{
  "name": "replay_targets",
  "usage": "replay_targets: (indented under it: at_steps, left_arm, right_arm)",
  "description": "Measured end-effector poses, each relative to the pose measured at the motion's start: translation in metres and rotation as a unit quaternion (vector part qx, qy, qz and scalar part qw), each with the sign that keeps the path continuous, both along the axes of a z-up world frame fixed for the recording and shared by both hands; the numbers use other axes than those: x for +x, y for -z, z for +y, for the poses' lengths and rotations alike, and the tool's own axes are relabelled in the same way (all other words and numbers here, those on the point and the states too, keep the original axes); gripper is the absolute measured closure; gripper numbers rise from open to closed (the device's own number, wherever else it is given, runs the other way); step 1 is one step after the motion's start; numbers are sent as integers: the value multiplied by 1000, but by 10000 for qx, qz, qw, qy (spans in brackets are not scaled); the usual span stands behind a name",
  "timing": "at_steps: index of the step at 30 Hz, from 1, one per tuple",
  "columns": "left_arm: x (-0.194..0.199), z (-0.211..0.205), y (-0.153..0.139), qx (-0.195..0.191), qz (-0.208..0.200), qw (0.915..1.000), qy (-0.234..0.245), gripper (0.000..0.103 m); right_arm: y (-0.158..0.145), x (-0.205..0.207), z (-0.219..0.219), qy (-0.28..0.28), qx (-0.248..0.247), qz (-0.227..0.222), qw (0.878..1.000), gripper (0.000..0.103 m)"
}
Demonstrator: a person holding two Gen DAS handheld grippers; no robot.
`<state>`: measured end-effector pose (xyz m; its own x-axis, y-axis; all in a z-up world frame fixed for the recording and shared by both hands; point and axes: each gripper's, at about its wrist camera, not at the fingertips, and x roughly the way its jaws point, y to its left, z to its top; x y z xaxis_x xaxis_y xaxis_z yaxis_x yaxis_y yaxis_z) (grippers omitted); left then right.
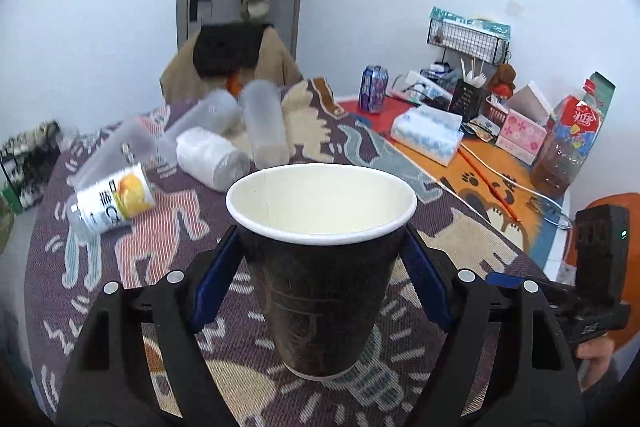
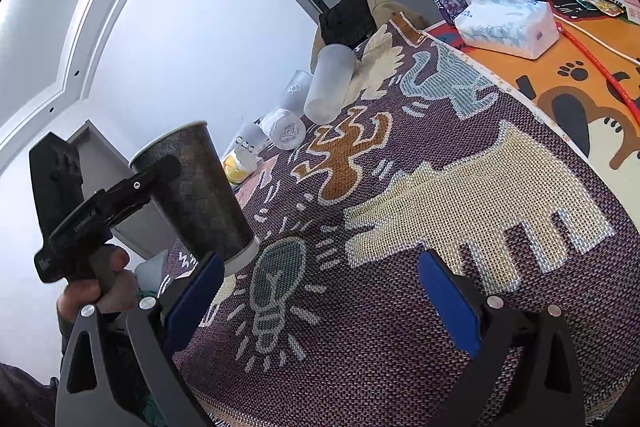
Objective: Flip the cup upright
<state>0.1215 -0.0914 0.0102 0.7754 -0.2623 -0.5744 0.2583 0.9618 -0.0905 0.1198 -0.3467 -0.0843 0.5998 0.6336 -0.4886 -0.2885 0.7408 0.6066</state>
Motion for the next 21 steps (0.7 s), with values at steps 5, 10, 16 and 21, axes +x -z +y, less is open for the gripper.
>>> replay_targets:
  at_steps: [5, 10, 16, 21]
  left_arm:
    - [-1, -9, 12, -53, -258, 9996, 59, 25]
    - [1, -20, 16, -58, -427, 9989, 160, 24]
    - [-6, -26, 29, -29, -529, 9983, 251, 24]
    - [-17, -22, 30, -33, -394, 9987, 309, 24]
  right_arm:
    - [-2, -2, -3, 70, -81, -20, 9999, 8]
    - [-2, -4, -11, 164, -125, 6, 9998, 8]
    - [-2, -6, -14, 198, -102, 3, 9998, 8]
    - [-2, -6, -9, 129, -127, -14, 9998, 8]
